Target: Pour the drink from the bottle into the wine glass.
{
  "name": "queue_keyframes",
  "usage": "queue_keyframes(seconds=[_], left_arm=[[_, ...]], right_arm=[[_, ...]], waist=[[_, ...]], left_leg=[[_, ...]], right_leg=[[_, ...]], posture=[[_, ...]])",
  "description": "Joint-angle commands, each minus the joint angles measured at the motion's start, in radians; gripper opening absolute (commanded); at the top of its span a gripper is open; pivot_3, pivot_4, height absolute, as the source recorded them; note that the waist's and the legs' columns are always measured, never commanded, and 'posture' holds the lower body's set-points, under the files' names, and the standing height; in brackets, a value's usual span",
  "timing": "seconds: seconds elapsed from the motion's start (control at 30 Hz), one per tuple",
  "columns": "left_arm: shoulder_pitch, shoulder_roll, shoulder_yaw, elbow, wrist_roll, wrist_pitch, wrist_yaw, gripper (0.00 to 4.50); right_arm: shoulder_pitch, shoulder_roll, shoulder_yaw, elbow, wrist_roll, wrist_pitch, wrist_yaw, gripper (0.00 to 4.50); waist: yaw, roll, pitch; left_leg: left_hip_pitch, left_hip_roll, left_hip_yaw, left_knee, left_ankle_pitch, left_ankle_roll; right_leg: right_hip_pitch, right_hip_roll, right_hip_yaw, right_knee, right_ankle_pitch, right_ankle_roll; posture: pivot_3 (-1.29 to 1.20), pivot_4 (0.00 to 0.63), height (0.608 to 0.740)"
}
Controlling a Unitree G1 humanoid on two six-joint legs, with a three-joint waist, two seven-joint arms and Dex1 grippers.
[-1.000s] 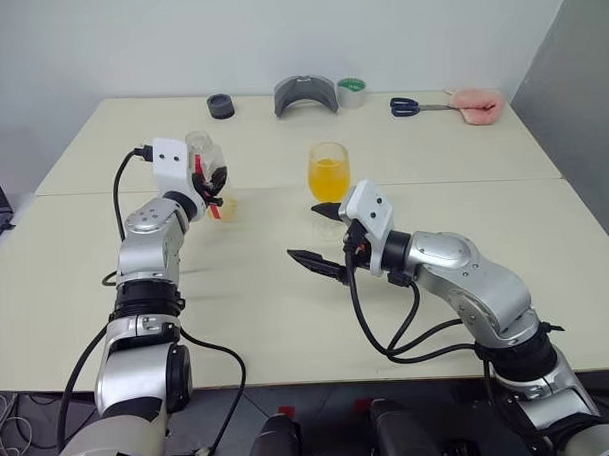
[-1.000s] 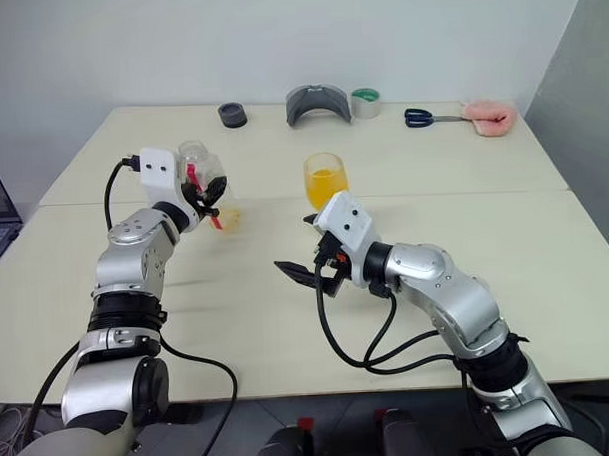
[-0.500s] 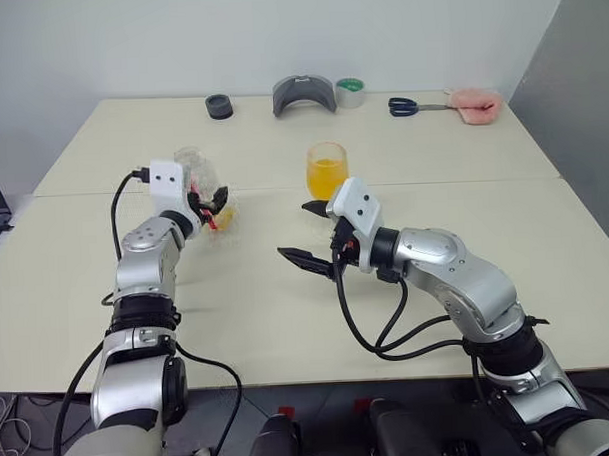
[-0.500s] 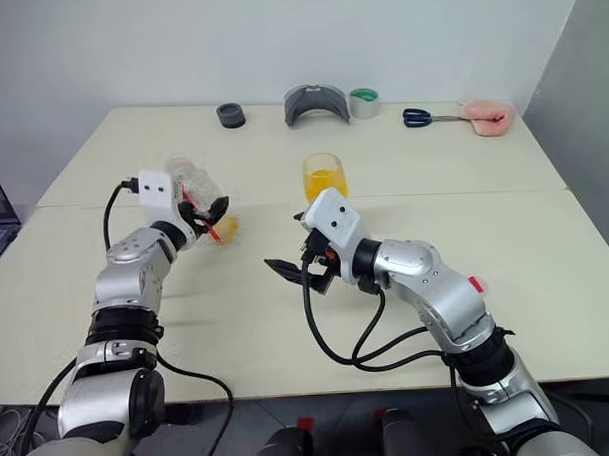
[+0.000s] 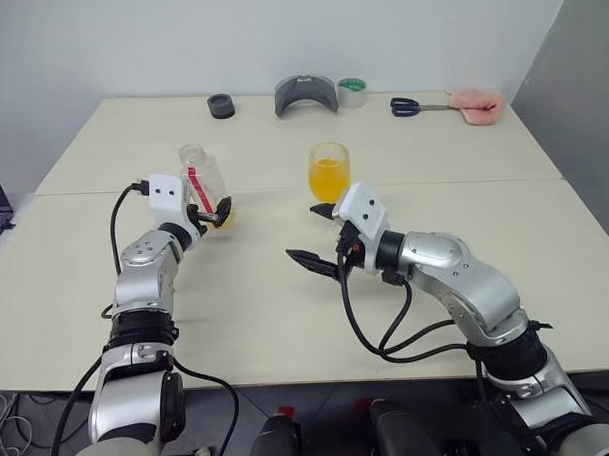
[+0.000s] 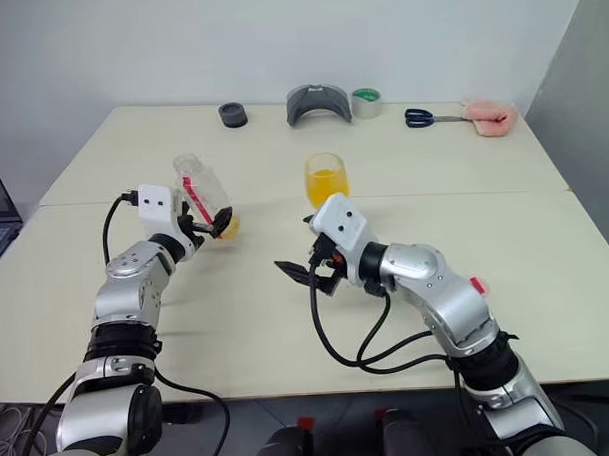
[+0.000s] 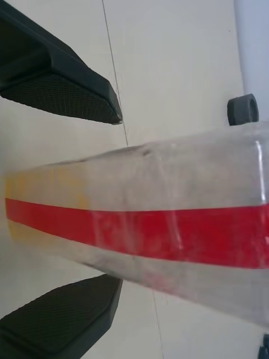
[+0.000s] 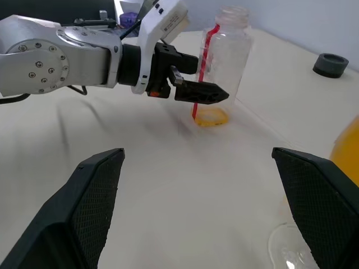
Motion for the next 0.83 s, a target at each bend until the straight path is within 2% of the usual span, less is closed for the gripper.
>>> queue_keyframes(seconds=[0.03, 0.2, 0.33, 0.57, 0.67, 0.83], left_arm=[[0.008, 0.018, -0.002, -0.055, -0.002, -0.021, -0.006, 4.47], [0.039, 0.02, -0.001, -0.09, -0.007, -0.024, -0.015, 4.47], [0.124, -0.005, 0.041, -0.208, -0.051, -0.035, 0.0, 4.47], [0.347, -0.025, 0.044, -0.464, -0.018, -0.033, 0.096, 4.47], [0.417, -0.045, 0.046, -0.552, -0.027, -0.025, 0.123, 4.47], [0.486, -0.067, 0.032, -0.636, -0.021, -0.049, 0.134, 4.47]], right_arm=[[0.026, -0.024, -0.046, -0.054, -0.001, -0.021, 0.005, 4.5], [0.082, -0.053, -0.076, -0.081, -0.002, -0.042, 0.006, 4.5], [0.209, -0.07, -0.123, -0.114, -0.034, -0.151, -0.027, 4.5], [0.436, 0.084, -0.246, -0.054, -0.105, -0.421, -0.229, 4.5], [0.485, 0.149, -0.272, 0.022, -0.172, -0.546, -0.322, 4.5], [0.49, 0.2, -0.274, 0.099, -0.213, -0.63, -0.372, 4.5]], waist=[[0.002, 0.0, 0.0], [0.004, 0.0, 0.0], [0.006, 0.0, 0.0], [0.007, -0.001, 0.0], [0.013, -0.001, 0.0], [0.014, 0.0, 0.0]], left_leg=[[0.0, 0.0, 0.0, 0.0, 0.0, 0.0], [0.0, 0.0, 0.0, 0.0, 0.0, 0.0], [0.0, 0.0, 0.0, -0.001, 0.0, 0.0], [0.001, 0.002, 0.001, -0.002, 0.0, 0.0], [0.001, 0.001, 0.001, -0.002, 0.0, 0.0], [0.002, 0.001, 0.003, -0.002, 0.0, 0.0]], right_leg=[[0.0, 0.0, 0.0, 0.0, 0.0, 0.0], [0.0, 0.0, 0.0, 0.0, 0.0, 0.0], [0.0, 0.0, 0.0, -0.001, 0.0, 0.0], [0.0, 0.0, 0.002, -0.001, 0.0, 0.0], [0.001, 0.0, 0.002, -0.001, 0.0, 0.0], [0.001, 0.0, 0.003, -0.001, 0.0, 0.0]], posture=[[0.0, 0.15, 0.74], [0.0, 0.15, 0.74], [0.0, 0.15, 0.74], [0.0, 0.15, 0.74], [0.0, 0.15, 0.74], [0.0, 0.15, 0.74]])
